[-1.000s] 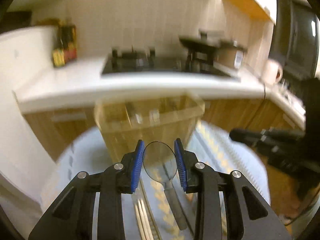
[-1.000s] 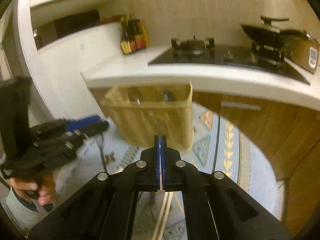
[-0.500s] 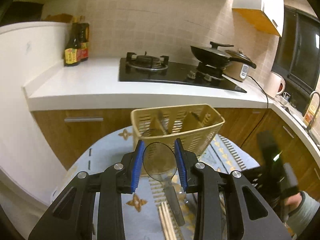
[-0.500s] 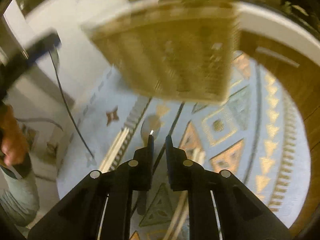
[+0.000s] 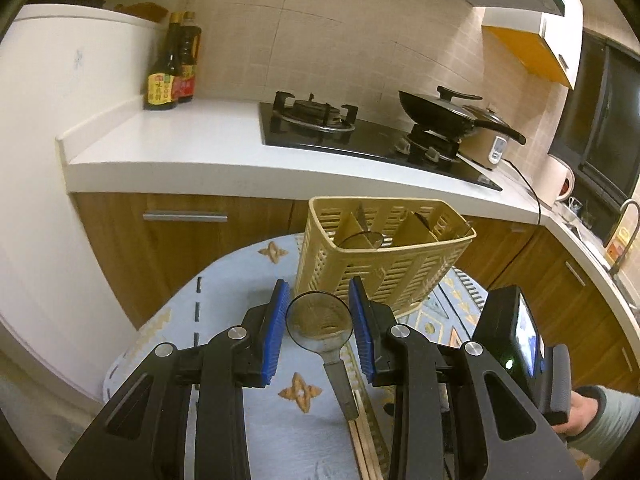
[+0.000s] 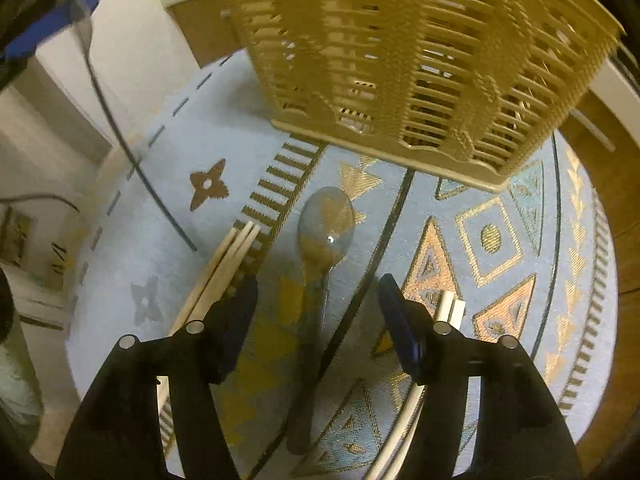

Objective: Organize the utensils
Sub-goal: 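Close the left gripper on a clear spoon while the right gripper closes on another, then lift both clear spoons over the beige caddy and open both grippers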

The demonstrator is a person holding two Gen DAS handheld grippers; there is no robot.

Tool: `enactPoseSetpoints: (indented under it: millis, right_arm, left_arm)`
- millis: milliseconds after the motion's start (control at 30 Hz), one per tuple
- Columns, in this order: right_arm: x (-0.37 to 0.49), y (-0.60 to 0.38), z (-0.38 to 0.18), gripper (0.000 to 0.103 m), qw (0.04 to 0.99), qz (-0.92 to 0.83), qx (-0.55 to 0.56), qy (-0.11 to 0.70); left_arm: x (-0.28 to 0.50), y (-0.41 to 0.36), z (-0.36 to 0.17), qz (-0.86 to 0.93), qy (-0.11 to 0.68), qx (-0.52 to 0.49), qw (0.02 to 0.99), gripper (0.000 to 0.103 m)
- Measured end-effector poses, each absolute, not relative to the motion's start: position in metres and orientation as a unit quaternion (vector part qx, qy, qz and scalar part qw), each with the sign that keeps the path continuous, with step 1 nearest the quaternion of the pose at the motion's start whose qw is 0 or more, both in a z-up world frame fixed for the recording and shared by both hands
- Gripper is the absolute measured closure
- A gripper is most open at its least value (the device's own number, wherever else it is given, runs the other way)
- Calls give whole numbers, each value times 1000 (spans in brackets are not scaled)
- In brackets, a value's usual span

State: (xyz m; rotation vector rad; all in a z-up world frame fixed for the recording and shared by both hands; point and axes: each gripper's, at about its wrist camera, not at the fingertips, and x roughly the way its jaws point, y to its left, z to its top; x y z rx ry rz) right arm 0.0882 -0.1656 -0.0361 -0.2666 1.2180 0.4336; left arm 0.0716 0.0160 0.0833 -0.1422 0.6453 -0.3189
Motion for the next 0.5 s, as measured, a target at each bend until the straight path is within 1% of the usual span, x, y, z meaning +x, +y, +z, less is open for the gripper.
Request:
enactPoseSetpoints:
  millis: [33, 67, 133, 167, 200, 233, 267, 367, 500]
  right_arm:
    - [87, -160, -39, 45, 786, 192, -134, 572]
    - [86, -156, -40, 48, 788, 182, -141, 571]
    - [81, -141, -43, 57, 789, 174, -163, 566]
    - [79, -135, -42, 73, 789, 179, -168, 564]
    - [76, -126, -42, 83, 785, 187, -170, 566]
    - [74, -120, -41, 90, 782, 190, -174, 568]
    - [73, -115, -41, 93, 778, 197, -171, 572]
    - [71, -111, -39, 93, 781, 201, -154, 571]
    - [65, -132, -9, 93, 801, 235, -86, 543]
  left_arm:
    - [71, 16, 83, -156, 315, -70, 934, 74]
    - [71, 17, 83, -157, 315, -70, 933, 74]
    - [72, 18, 82, -157, 315, -72, 933, 74]
    - [72, 18, 82, -157, 316, -72, 933, 74]
    - [72, 18, 82, -157, 316, -72, 933, 74]
    - [72, 18, 81, -156, 316, -71, 933, 74]
    - [72, 17, 81, -156, 317, -70, 933, 74]
    - [70, 17, 81, -157, 315, -66, 934, 74]
    - [68, 16, 94, -170, 303, -66, 935, 74]
